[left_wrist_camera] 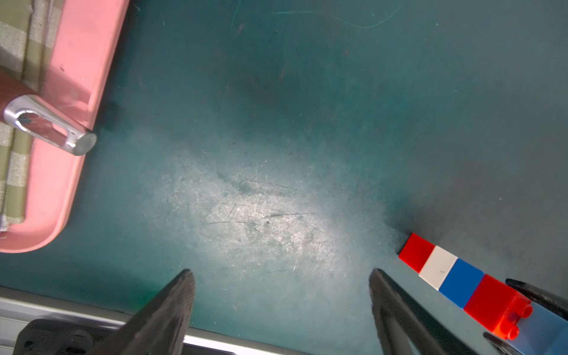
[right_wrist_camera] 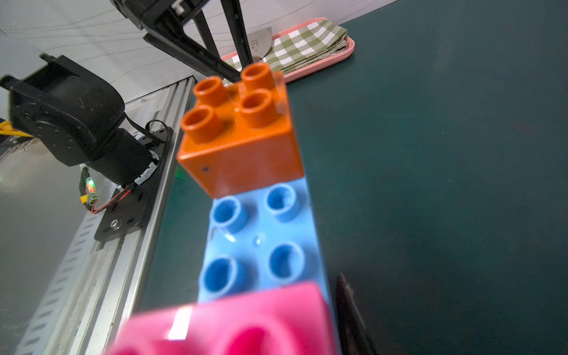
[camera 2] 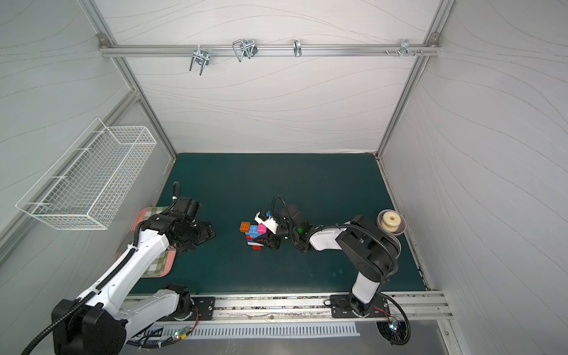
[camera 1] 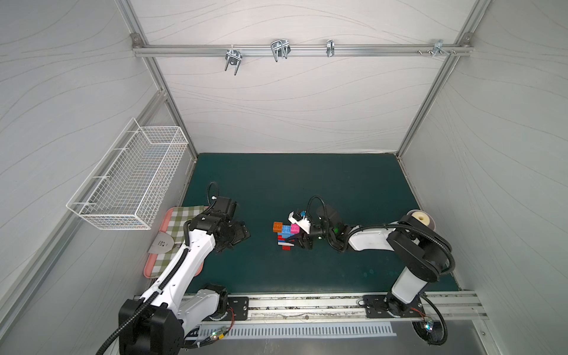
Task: Assemble a carrot with lego
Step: Adjust the lego brick at the center of the board.
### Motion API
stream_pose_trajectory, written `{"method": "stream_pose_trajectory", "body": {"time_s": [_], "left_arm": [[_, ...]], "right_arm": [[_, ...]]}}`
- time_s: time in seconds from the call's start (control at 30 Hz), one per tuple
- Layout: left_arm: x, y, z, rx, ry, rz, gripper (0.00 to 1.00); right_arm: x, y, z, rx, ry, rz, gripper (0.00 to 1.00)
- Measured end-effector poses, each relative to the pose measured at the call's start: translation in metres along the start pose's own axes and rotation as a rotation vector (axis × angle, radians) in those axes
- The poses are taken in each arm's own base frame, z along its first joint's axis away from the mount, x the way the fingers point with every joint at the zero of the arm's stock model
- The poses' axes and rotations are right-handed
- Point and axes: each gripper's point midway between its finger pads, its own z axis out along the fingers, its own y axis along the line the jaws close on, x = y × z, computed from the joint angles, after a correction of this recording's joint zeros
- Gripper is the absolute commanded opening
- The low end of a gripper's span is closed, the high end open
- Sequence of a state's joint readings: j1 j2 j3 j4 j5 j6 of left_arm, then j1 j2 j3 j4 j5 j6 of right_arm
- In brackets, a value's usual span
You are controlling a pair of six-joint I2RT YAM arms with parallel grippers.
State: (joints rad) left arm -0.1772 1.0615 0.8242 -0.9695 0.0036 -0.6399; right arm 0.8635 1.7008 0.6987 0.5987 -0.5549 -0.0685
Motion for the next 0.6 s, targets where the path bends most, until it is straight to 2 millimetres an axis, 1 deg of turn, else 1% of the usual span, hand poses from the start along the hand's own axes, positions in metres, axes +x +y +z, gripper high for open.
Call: {"method": "stream_pose_trajectory", "body": {"time_s": [0.1,0.27,0.4,0.47,0.6], "left_arm": [[0.000,0.001,0.000,-0.003,-0.003,0.000,0.90],[-0.001,0.001,0.000,-0.008,-0.007,-0.001,0.89],[-0.001,0.002,0.000,-0.009,-0.008,-0.002,0.90],[-0.001,0.002,0.000,-0.009,-0.008,-0.002,0.90],[-0.001,0.002,0.000,-0.009,-0.007,-0.002,0.89]], "right_arm": [[-0.003,-0.001,0.001,0.004,-0.001,-0.010,0.35],[-0.003,-0.002,0.001,0.007,0.005,-0.007,0.33],[-0.003,-0.007,-0.001,0.013,0.015,0.008,0.32],[-0.003,-0.009,-0.004,0.015,0.027,0.027,0.32],[-0.007,-0.020,-0.016,0.027,0.050,0.096,0.32]]}}
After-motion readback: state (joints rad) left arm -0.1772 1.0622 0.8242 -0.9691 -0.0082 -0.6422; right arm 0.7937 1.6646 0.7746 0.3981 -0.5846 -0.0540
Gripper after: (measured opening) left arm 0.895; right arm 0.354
